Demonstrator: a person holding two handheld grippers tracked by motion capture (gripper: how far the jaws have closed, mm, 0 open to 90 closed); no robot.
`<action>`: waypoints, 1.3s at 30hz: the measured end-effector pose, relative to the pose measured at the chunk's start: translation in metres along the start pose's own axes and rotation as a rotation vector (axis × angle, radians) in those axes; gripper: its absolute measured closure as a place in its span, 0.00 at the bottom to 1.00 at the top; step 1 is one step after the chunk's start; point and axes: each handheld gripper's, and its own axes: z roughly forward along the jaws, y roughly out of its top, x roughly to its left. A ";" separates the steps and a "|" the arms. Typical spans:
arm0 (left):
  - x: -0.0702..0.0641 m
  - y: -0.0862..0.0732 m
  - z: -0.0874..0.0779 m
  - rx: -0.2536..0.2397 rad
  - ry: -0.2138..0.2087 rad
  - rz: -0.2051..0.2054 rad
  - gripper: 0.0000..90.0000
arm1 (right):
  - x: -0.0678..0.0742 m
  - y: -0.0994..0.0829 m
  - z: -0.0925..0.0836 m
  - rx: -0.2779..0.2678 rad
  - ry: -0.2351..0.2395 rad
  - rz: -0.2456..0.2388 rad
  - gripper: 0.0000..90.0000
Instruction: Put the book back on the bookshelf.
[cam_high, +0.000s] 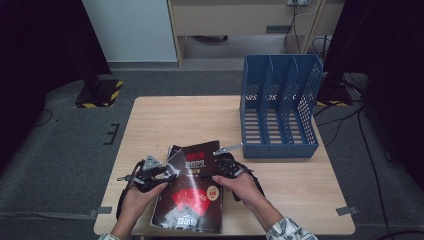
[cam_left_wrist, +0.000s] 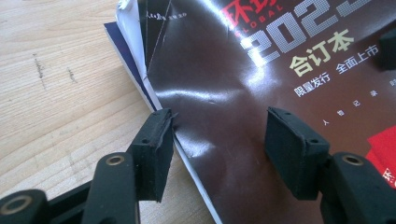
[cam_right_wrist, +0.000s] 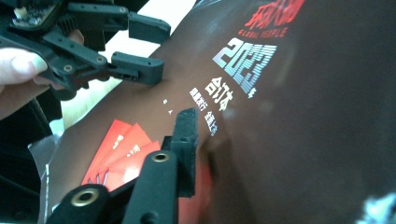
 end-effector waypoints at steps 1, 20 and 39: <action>0.000 0.000 0.000 -0.002 -0.001 -0.001 0.47 | 0.000 0.000 -0.001 -0.006 -0.002 -0.003 0.82; 0.014 0.003 0.006 -0.079 -0.040 -0.063 0.34 | 0.018 0.013 -0.010 -0.088 -0.026 -0.107 0.91; 0.030 0.008 0.010 -0.149 -0.125 -0.064 0.20 | 0.026 0.031 -0.013 -0.127 -0.048 -0.205 0.94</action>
